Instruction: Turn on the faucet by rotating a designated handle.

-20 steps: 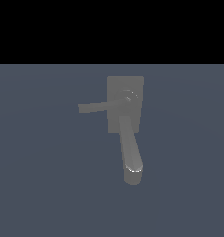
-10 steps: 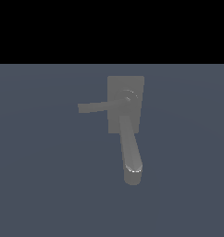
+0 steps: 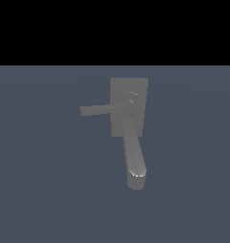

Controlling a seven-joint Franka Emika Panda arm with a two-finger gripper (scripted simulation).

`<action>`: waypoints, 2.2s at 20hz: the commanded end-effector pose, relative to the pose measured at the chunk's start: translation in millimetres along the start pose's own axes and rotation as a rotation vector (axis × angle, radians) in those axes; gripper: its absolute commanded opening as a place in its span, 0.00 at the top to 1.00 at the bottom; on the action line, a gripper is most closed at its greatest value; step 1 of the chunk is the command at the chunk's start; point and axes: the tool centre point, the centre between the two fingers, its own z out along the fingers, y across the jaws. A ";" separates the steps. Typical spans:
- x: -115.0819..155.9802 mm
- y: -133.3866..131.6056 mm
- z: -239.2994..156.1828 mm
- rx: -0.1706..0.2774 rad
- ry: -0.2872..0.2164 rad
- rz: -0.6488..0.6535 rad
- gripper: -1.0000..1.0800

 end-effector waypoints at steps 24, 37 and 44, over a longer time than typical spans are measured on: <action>36.5 -30.8 -115.7 -1.025 0.444 0.044 1.00; 67.3 -120.1 -144.6 -1.510 0.672 -0.119 1.00; 88.7 -181.5 -131.2 -1.739 0.775 -0.285 1.00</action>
